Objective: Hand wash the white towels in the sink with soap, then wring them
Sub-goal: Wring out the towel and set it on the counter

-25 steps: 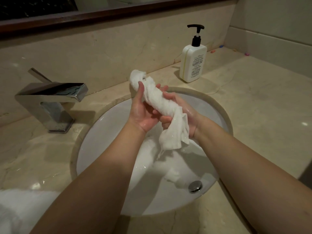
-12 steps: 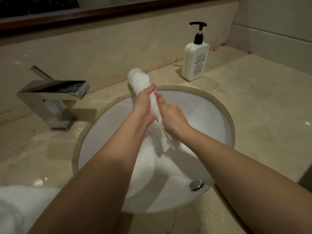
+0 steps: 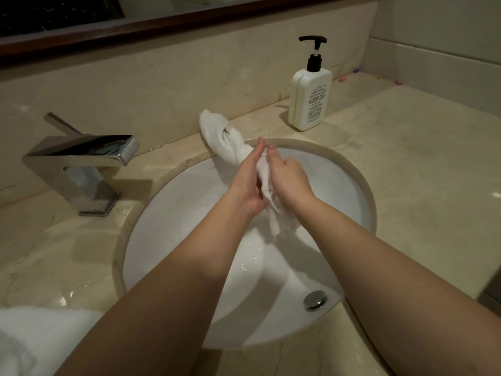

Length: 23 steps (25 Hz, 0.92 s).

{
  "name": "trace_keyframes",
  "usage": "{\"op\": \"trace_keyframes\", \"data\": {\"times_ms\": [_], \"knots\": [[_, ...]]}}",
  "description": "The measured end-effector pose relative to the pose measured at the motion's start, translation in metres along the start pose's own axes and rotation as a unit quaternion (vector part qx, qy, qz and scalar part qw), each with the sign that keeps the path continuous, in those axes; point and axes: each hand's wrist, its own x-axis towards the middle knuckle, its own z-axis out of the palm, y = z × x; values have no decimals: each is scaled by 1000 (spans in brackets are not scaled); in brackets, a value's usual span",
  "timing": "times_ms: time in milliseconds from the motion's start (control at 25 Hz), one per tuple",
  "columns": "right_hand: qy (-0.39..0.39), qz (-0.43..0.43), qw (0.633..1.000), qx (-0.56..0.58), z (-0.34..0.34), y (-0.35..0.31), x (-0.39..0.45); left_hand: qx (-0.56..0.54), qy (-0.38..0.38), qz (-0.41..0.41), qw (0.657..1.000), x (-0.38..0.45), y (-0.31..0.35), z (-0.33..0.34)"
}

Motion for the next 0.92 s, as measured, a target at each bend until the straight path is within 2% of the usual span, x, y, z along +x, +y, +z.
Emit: {"op": "trace_keyframes", "data": {"times_ms": [120,240,320,400,440,480,560,600,680,800,920], "knots": [[74,-58,996,5,-2,-3,7,-23,-37,9,999,-5,-5,14],[74,-85,990,84,-12,-3,8,-64,-42,20,997,-4,-4,19],[77,-70,983,151,-17,-1,9,-56,-45,10,997,-2,-1,14],[90,-4,977,193,-19,3,9,-67,-34,4,997,-4,4,11],[72,56,969,230,-21,6,11,-85,-30,9,996,-5,8,10],[19,133,950,283,-22,8,13,-103,-30,16,994,-6,11,9],[-128,257,892,348,-27,12,13,-114,-26,33,993,-9,14,10],[-188,285,880,330,-27,16,15,-113,-24,36,993,-10,15,9],[-258,306,867,297,-26,18,12,-111,-26,31,993,-9,17,7],[-332,295,817,367,-26,12,1,-87,-39,31,995,-13,26,4],[-357,245,798,419,-31,2,-8,36,-22,49,998,-12,28,1]]}}
